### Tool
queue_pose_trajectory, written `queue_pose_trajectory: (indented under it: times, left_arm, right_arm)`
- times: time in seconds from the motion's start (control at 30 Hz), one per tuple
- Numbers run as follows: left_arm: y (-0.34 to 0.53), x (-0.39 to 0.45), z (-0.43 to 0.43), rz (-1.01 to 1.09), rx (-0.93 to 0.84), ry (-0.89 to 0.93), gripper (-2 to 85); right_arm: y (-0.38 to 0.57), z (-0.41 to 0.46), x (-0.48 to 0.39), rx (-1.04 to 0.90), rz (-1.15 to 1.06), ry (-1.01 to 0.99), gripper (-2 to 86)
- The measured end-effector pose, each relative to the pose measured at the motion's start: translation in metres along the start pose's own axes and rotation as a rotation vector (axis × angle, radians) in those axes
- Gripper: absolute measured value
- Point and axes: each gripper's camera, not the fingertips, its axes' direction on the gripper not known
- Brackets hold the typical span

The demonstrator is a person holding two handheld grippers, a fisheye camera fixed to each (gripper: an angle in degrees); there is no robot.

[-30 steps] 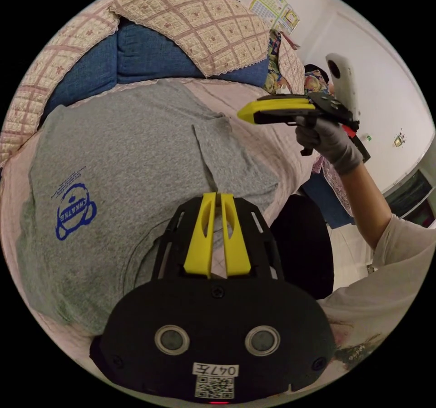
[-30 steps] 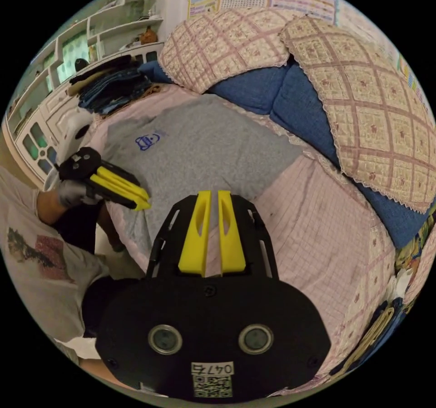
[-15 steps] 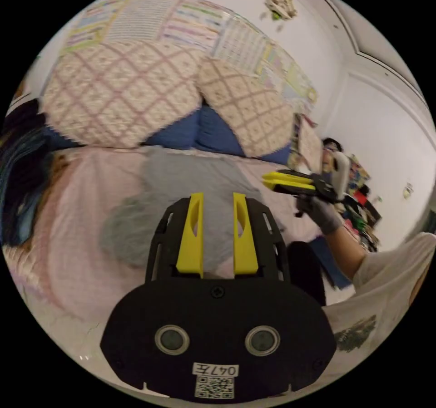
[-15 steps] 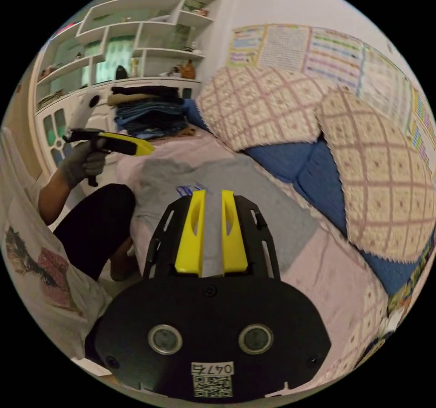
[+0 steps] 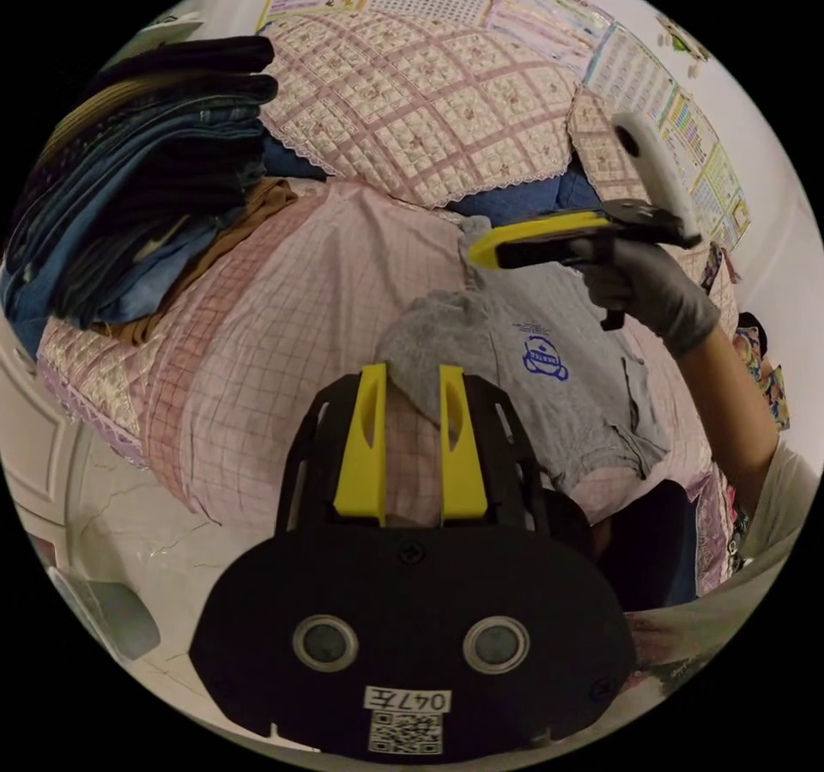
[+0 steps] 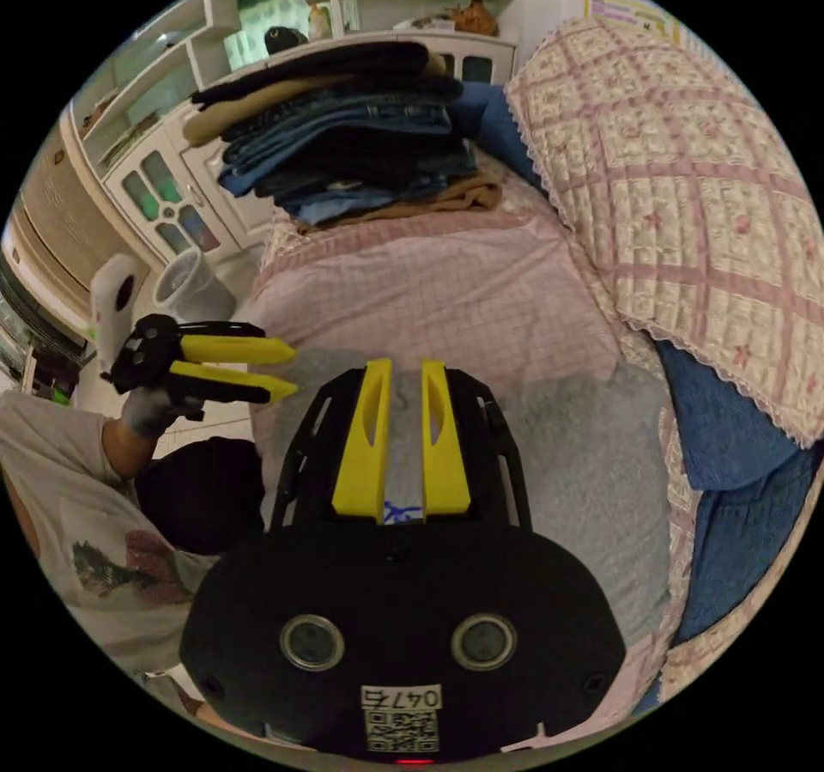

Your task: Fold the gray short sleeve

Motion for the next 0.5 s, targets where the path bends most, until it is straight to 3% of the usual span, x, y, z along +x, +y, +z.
queue_pose_trajectory:
  times: [0.27,0.5]
  left_arm:
    - [0.017,-0.002,0.039,0.024,-0.024,0.03,0.1]
    - [0.026,0.056,0.017,0.161,0.072,0.061,-0.9]
  right_arm:
    - [-0.039,0.083,0.023,-0.243,-0.02,-0.021,-0.4]
    - [-0.004,0.031,0.041,0.055,0.045,-0.084,-0.8]
